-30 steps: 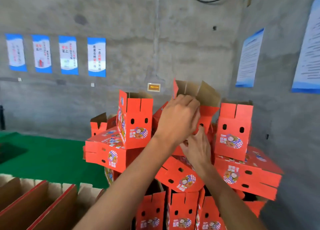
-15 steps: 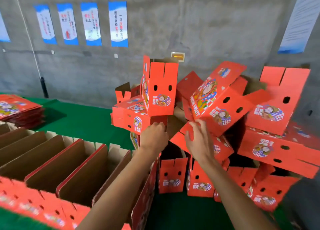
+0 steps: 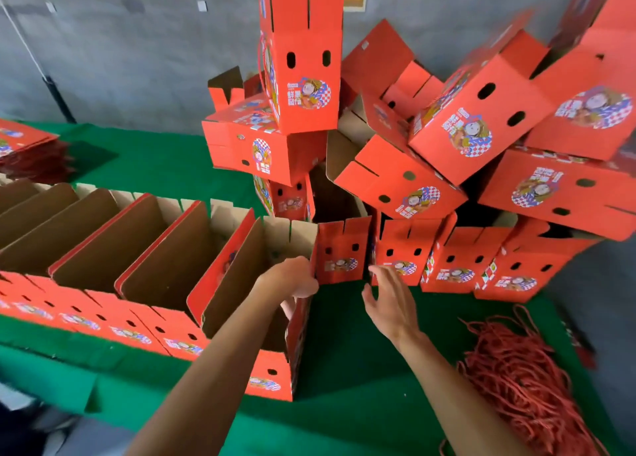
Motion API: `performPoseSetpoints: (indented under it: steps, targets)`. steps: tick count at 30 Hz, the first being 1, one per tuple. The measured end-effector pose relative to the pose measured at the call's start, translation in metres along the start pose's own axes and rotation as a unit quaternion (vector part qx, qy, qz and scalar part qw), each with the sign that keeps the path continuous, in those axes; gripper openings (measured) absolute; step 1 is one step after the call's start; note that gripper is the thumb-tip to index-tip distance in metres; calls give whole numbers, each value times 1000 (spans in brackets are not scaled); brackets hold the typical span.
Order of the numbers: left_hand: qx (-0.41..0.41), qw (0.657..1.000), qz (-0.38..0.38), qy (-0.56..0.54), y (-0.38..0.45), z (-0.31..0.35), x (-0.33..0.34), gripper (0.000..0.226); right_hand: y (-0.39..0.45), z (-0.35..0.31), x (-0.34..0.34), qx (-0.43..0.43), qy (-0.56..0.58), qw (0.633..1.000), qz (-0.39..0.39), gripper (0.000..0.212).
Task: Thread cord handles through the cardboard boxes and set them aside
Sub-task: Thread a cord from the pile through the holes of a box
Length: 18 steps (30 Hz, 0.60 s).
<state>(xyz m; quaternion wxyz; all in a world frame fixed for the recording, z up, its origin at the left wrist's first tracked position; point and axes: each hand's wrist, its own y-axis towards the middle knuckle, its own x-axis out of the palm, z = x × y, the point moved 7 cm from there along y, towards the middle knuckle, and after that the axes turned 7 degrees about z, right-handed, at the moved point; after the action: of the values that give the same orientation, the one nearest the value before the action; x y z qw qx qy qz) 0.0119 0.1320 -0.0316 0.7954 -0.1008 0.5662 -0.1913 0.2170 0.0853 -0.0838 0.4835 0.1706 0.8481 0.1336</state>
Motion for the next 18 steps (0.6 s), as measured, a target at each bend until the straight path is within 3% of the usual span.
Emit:
performPoseSetpoints:
  steps: [4,7,11,13,14,18]
  targets:
    - [-5,987,-137,-84,-11,26,31,29,-23,39,2,41,-22,998,-30,43]
    - [-11,972,-212,-98,-21,44,45,26,-41,84,0,89,-99,985,-110,52]
    - [-6,963,-249,-102,-22,64,58,36,-91,158,0,221,-124,922,-294,60]
    - [-9,959,-257,-116,-21,72,62,43,-123,178,3,237,-129,888,-372,64]
    - [-6,956,-267,-119,-21,76,64,45,-134,184,4,227,-145,884,-382,66]
    - [25,959,-236,-153,-11,92,67,45,-144,186,1,179,-157,932,-274,51]
